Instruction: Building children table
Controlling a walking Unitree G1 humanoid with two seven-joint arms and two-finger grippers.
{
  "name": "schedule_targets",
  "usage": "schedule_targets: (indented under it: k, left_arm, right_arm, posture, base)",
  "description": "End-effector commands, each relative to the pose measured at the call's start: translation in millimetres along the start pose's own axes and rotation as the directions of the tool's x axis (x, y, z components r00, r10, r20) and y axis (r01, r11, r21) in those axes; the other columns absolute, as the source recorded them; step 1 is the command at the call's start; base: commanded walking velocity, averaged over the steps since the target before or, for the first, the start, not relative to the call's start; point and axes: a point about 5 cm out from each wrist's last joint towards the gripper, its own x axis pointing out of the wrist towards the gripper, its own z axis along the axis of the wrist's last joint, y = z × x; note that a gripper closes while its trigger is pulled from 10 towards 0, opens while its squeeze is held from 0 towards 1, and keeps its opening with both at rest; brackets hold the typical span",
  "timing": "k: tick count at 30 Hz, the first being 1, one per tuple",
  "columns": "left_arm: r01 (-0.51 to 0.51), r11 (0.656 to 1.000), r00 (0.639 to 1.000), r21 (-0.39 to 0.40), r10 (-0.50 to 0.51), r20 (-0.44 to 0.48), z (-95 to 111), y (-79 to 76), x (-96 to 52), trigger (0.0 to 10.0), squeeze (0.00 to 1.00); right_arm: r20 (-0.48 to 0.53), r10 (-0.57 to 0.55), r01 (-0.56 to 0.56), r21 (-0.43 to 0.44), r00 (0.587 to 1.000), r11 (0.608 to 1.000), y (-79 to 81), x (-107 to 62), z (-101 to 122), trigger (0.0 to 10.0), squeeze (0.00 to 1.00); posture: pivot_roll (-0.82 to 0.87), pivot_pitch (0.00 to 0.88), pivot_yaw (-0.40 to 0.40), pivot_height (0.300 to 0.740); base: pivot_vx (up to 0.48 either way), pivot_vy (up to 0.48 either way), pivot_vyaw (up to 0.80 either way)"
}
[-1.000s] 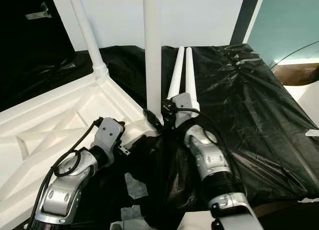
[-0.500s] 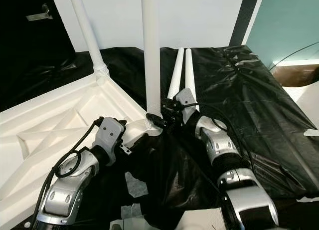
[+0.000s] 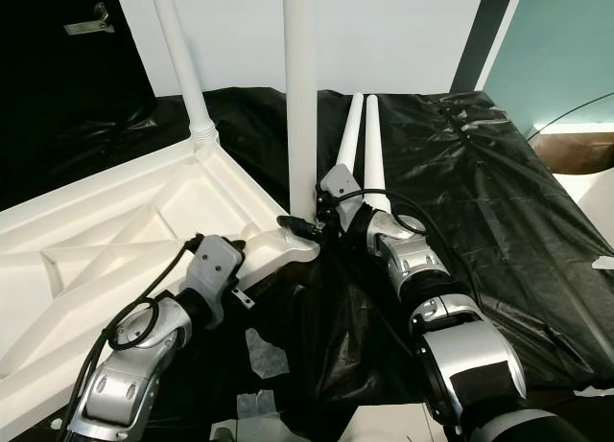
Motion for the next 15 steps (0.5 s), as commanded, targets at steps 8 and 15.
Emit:
schedule_targets:
  k: [8, 15]
  left_arm:
    - [-0.052, 0.998, 0.999, 0.02, 0.053, -0.013, 0, 2.0, -2.1, 10.0, 0.0]
    - [-0.059, 0.998, 0.998, 0.022, 0.06, -0.016, -2, 1.7, -4.0, 10.0, 0.0]
  right_arm:
    - [-0.062, -0.147, 0.149, 0.024, 0.987, 0.989, 4.5, 7.9, -14, 0.0, 0.0]
    - [-0.04, -0.335, 0.336, 0.203, 0.941, 0.92, 30.1, 24.8, -20, 10.0, 0.0]
  posture:
    - [0.16, 0.0, -0.045, 0.74]
    - [0.15, 0.0, -0.05, 0.74]
  base:
    - [0.0, 0.0, 0.0]
    - [0.0, 0.0, 0.0]
